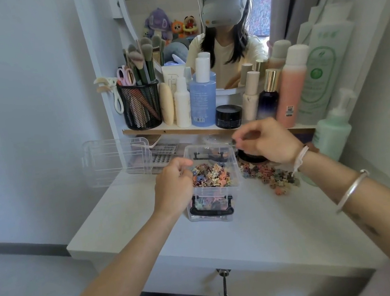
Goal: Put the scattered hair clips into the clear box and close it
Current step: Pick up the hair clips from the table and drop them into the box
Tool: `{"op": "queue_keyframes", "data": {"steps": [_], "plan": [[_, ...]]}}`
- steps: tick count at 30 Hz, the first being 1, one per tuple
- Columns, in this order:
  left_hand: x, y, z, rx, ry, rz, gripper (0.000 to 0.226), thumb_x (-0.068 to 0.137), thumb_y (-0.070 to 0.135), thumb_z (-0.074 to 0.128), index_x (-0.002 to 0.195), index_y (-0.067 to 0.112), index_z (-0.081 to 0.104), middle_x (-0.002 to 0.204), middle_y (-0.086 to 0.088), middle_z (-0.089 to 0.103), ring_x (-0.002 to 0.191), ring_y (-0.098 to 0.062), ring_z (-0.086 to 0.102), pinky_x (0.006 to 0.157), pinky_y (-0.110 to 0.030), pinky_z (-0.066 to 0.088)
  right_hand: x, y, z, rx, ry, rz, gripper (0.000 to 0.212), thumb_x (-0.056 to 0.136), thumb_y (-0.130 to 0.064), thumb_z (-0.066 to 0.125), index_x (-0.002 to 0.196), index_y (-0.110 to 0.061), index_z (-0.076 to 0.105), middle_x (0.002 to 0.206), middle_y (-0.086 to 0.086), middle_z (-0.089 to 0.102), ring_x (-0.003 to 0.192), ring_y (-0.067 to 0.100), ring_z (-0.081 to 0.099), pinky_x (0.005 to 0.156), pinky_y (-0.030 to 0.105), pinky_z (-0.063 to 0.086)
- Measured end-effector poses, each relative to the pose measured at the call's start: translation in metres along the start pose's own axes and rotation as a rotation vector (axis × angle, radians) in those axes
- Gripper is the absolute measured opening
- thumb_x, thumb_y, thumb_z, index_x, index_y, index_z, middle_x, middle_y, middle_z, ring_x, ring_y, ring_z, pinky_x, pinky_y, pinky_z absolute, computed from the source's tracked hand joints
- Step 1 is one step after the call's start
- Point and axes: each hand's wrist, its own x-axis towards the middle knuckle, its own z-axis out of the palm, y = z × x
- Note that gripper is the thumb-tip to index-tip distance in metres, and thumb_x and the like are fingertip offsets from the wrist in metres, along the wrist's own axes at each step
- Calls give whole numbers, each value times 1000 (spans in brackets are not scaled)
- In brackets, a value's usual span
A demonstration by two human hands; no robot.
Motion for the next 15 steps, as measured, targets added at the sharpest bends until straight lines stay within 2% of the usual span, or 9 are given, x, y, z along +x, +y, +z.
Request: {"op": "queue_keyframes", "data": {"steps": [2, 5, 6, 8, 10, 13, 15], "plan": [[0, 0, 0, -7, -11, -2, 25, 93, 7, 40, 107, 14, 59, 116, -8, 62, 104, -27, 61, 95, -43, 47, 4, -15, 7, 18, -69, -32, 21, 85, -17, 62, 105, -14, 67, 87, -7, 65, 73, -1, 58, 76, 15, 45], [-1, 1, -2, -6, -20, 4, 25, 93, 8, 40, 106, 15, 60, 115, -7, 62, 108, -26, 59, 97, -44, 45, 6, -21, 17, -117, -142, -52, 25, 89, -21, 56, 111, -14, 66, 105, 0, 67, 92, 11, 62, 86, 21, 43], [-1, 0, -2, -5, -21, 6, 25, 93, 8, 40, 106, 15, 60, 116, -7, 62, 108, -26, 59, 97, -44, 45, 7, -20, 16, -100, -119, -48, 23, 90, -19, 55, 109, -13, 67, 103, 0, 68, 89, 11, 62, 85, 21, 43], [-1, 0, -2, -9, -19, 6, 25, 93, 8, 40, 107, 15, 60, 116, -7, 62, 107, -26, 60, 96, -43, 46, 6, -12, 11, -82, -44, -9, 18, 89, -13, 55, 101, -10, 68, 86, -3, 66, 72, 6, 58, 75, 19, 43], [0, 0, -1, -15, -15, 5, 25, 93, 7, 40, 107, 15, 59, 116, -7, 62, 105, -26, 60, 95, -43, 47, 4, 4, 6, -159, -40, 60, 17, 88, -8, 55, 96, -9, 69, 80, -2, 64, 73, 12, 59, 74, 21, 44], [0, 0, -1, -16, -12, 9, 25, 93, 7, 39, 107, 14, 59, 115, -6, 62, 106, -26, 60, 94, -44, 47, -1, 31, 10, -474, -213, 113, 25, 84, -8, 56, 106, -16, 68, 111, 4, 67, 105, 22, 60, 94, 30, 46], [0, 0, -1, -12, -14, 12, 25, 93, 7, 39, 108, 14, 59, 115, -5, 62, 106, -25, 60, 93, -44, 48, -5, 45, 21, -546, -305, 119, 37, 83, -8, 56, 118, -19, 61, 124, 5, 62, 114, 25, 56, 98, 32, 45]]}}
